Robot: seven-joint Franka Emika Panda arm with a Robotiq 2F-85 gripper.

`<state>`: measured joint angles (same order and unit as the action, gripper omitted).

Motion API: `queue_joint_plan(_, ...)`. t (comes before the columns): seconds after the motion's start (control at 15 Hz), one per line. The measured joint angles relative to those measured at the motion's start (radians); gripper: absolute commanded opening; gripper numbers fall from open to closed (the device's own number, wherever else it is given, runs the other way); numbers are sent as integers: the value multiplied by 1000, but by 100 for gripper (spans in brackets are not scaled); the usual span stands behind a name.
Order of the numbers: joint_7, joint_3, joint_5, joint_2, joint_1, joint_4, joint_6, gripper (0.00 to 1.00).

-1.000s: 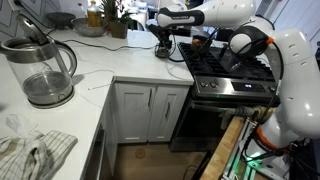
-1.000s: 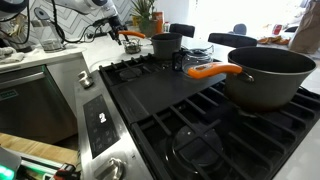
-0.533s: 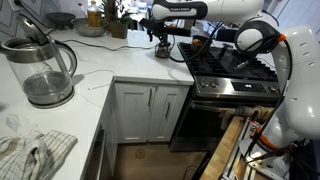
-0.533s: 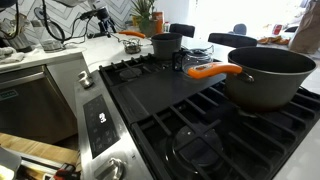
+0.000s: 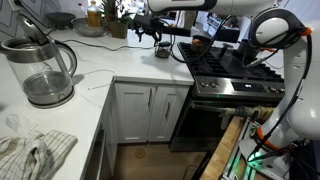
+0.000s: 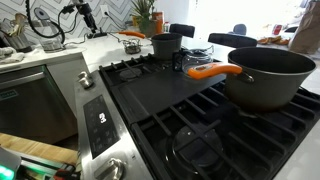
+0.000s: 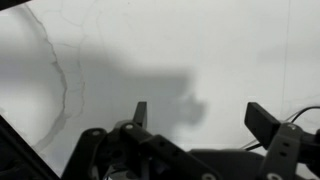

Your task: Move the brown object to the right

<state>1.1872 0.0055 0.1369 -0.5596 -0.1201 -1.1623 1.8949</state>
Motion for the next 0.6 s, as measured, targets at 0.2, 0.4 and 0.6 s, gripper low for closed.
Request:
queue_joint_plan(0.2, -163, 26, -15, 66, 17, -57, 1, 100)
queue_joint_plan(0.4, -334, 37, -43, 125, 51, -106, 4, 100)
queue_joint_plan(0.6, -377, 43, -50, 146, 66, -131, 7, 100)
